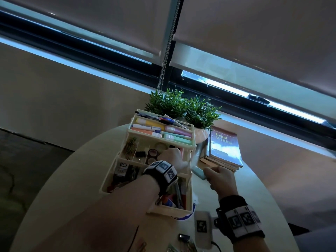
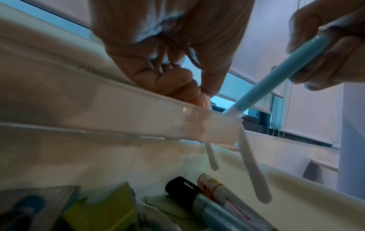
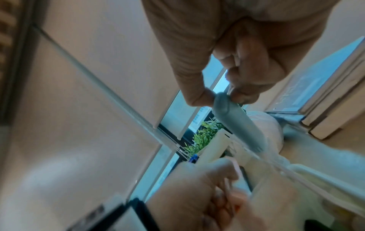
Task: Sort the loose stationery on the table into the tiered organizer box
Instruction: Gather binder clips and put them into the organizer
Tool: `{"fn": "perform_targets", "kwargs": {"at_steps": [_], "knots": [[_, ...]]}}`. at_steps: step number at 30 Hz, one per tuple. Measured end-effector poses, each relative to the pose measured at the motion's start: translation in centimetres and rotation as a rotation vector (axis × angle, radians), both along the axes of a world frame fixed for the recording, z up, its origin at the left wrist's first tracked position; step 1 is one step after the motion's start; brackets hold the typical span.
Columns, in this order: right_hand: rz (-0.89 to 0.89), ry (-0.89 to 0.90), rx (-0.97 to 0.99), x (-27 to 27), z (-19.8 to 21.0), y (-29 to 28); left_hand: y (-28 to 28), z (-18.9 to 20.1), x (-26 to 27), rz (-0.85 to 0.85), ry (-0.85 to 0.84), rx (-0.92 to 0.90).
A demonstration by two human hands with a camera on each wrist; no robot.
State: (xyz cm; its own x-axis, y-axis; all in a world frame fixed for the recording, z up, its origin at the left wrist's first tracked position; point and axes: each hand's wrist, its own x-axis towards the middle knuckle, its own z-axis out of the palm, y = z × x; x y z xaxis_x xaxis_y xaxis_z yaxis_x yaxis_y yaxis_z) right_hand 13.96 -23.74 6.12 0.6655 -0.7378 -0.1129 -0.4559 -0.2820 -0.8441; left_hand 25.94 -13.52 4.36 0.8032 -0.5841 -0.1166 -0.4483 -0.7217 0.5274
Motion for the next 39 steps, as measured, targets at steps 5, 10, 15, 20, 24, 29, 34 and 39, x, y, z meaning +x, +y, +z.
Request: {"fn": "perform_targets", "kwargs": {"at_steps": [5,10,15,20,24,29,34,39], "knots": [[-0.049,-0.125,0.170,0.0,0.7,0.5,0.3,-0.3,0.0,0.011,0.053,-0.024],[0.057,0.028,-0.221,2.0,-0.1,2.0,0.2,-0.7,0.4,0.027,0.107,-0.032],[0.275,0.269,-0.537,3.8,-2.9,3.1,0.4,-0.6,0.5,0.040,0.062,-0.058],[0.413,0.343,-0.595,3.7,-3.1,2.3,1.3,-1.7,-0.4,-0.099,-0.053,0.075],[0.372,0.304,-0.427,2.3,-1.5,1.3,2.1,-1.7,-0.9,-0.180,-0.116,0.298],[0.333,0.208,-0.351,-4.1,1.0,-0.4,2.8,0.4,-3.0,-0.129,-0.230,0.111],[0.408,0.350,-0.244,-13.3,-0.5,-1.2,6.5,0.7,-9.6,-0.250,-0.086,-0.130],[0.433,0.547,-0.191,-19.8,-6.6,-0.1,9.4,-4.1,-17.3,-0.311,0.145,-0.047]]}}
